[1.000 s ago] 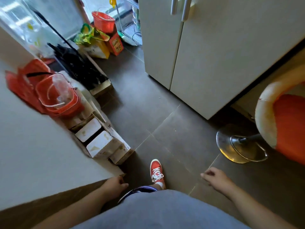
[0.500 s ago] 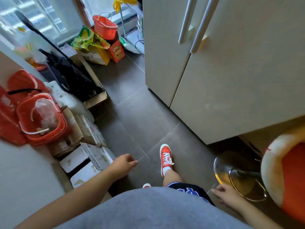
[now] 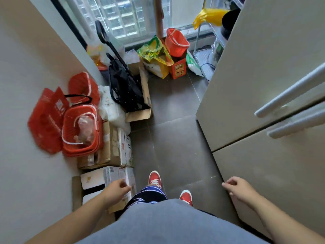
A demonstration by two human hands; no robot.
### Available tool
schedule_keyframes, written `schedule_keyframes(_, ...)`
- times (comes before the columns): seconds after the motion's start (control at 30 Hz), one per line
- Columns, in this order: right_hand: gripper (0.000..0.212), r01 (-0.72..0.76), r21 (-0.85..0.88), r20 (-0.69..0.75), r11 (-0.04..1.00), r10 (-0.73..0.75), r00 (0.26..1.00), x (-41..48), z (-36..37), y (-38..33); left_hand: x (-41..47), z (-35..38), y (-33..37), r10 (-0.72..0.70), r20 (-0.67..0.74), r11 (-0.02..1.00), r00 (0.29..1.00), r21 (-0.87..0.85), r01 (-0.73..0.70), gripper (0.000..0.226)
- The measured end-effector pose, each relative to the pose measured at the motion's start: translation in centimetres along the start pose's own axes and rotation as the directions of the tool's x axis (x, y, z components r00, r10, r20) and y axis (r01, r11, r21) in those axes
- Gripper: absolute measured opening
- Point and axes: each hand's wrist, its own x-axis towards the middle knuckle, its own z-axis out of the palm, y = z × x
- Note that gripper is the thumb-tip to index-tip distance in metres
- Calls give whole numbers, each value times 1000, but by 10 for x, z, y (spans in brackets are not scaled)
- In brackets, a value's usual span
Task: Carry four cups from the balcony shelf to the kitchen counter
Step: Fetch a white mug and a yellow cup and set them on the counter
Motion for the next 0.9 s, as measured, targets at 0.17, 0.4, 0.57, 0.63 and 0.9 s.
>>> schedule_keyframes(0.17,16,98,-52,20,994,-97,995,64,-24,-106,41,-40,-3,-79,18,996,997,-30,79,18)
schedule_keyframes(0.4,18,47,18,16,999,-48,999,93,-45,-198,117,-146,57,3,18,1000,1000,12,-3,18)
schedule_keyframes(0.57,11,119,66,-51,991,-116,992,86,-81,-265,155,-227,154,180,-23,984,983,11,-179,17)
schedule_keyframes(0.63,7,175,105,-96,979,-165,981,84,-98,-293,166,-251,200,274,-47,962,961,4,-274,18)
schedule_keyframes(0.9,12,455,265,-339,850,-360,869,103,-173,-395,183,-299,390,611,-99,776,786,-121,-619,11)
